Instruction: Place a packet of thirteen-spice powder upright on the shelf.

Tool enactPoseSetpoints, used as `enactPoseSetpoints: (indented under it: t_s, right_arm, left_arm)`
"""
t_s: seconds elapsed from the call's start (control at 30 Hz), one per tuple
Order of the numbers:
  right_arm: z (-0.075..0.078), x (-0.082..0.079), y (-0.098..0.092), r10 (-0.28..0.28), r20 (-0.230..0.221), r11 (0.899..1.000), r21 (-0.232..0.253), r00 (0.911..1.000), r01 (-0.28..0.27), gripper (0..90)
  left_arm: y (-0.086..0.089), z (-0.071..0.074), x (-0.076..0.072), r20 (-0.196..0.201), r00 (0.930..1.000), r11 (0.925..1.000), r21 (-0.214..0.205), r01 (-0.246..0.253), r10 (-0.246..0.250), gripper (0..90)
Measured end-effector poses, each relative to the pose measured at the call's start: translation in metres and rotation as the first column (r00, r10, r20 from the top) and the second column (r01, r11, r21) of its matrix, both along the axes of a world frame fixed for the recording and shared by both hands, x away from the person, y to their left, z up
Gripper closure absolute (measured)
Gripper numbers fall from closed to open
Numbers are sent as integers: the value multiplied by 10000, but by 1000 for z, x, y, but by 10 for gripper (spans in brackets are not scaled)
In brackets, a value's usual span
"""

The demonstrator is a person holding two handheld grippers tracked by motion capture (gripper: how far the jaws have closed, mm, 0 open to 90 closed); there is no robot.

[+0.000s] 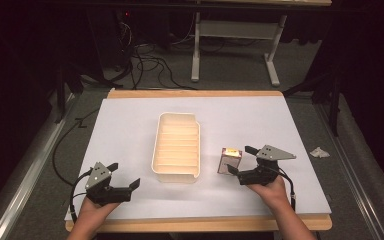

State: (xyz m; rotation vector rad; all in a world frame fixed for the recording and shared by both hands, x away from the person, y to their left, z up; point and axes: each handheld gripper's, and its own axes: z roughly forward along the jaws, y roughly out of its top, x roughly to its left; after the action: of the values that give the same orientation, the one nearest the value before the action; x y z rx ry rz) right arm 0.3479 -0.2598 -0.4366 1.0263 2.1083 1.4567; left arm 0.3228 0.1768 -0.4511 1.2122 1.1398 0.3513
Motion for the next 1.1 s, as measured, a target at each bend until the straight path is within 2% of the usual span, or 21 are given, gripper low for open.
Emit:
enactPoseSetpoints:
  t_s: [0.23,0.47,0.67,0.87,1.1]
  right_arm:
    - [-2,6,1,107,-104,9996,269,9999,-104,57]
    - [-2,9,0,281,2,9982,533,9996,-281,184]
    - [-3,9,3,643,74,9964,555,9979,-646,333]
    - [-4,9,4,786,28,9958,462,9969,-787,431]
    - [-4,8,3,882,82,9953,391,9961,-884,496]
  left_arm:
    - [5,0,-3,-10,9999,9999,1,-159,159,34]
    - [9,-1,-6,-49,9996,9996,-36,-277,276,35]
    - [10,-1,-7,-57,9996,9996,-14,-292,292,36]
    - [9,-1,-7,-75,9996,9997,0,-260,260,37]
    - [9,-2,-7,-117,9997,9998,3,-220,220,38]
